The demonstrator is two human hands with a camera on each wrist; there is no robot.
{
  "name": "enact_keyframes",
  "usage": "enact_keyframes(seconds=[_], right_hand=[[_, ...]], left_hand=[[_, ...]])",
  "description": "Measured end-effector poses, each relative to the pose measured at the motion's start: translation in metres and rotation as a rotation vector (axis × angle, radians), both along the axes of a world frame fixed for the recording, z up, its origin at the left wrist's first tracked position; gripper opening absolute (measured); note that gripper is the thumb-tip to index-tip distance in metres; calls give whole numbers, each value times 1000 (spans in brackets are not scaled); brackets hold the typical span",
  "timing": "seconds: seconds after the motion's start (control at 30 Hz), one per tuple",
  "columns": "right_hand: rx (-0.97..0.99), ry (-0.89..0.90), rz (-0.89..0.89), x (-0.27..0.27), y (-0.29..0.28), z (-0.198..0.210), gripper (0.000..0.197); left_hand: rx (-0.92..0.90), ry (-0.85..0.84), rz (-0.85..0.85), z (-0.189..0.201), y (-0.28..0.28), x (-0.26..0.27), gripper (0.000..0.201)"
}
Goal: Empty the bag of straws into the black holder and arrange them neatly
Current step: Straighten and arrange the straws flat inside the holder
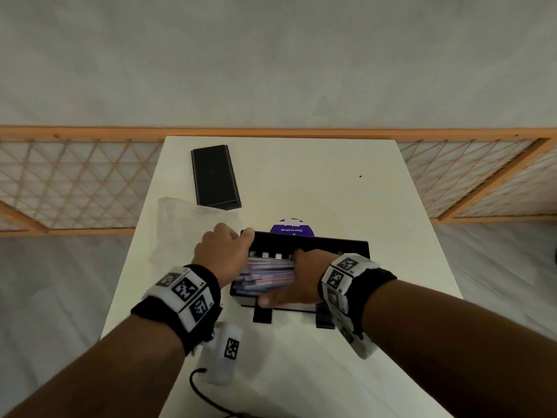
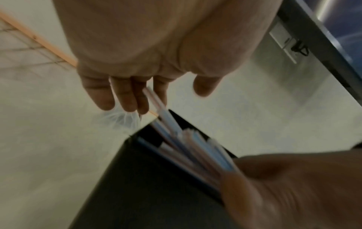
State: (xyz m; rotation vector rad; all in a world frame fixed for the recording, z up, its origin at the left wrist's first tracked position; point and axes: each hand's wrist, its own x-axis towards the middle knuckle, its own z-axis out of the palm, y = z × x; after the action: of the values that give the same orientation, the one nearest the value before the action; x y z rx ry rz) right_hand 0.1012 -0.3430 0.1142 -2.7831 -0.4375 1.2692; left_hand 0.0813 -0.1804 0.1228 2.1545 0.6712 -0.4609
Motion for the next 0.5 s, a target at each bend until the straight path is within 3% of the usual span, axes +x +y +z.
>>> enact_keyframes(seconds=[0.07, 0.13, 0.23, 0.33, 0.4, 0.47, 0.5], right_hand=[[-41, -13, 17, -1, 2, 2, 122], [-38, -11, 41, -2, 3, 5, 115], [-10, -4, 52, 2, 6, 8, 85], [-20, 4, 39, 9, 4, 8, 74], [-29, 43, 52, 14, -4, 5, 78], [-43, 78, 77, 19, -13, 5, 86], [-64, 83, 102, 21, -16, 6, 88]], left_hand=[[-189, 10, 85, -3, -11, -4, 76], [-322, 46, 111, -4, -21, -4, 77], [-229, -14, 46, -7, -26, -1, 93], [98, -218, -180, -3, -28, -4, 79], [108, -351, -398, 9, -31, -7, 55], [136, -295, -665, 19, -39, -5, 35], [203, -222, -798, 20, -45, -2, 39]])
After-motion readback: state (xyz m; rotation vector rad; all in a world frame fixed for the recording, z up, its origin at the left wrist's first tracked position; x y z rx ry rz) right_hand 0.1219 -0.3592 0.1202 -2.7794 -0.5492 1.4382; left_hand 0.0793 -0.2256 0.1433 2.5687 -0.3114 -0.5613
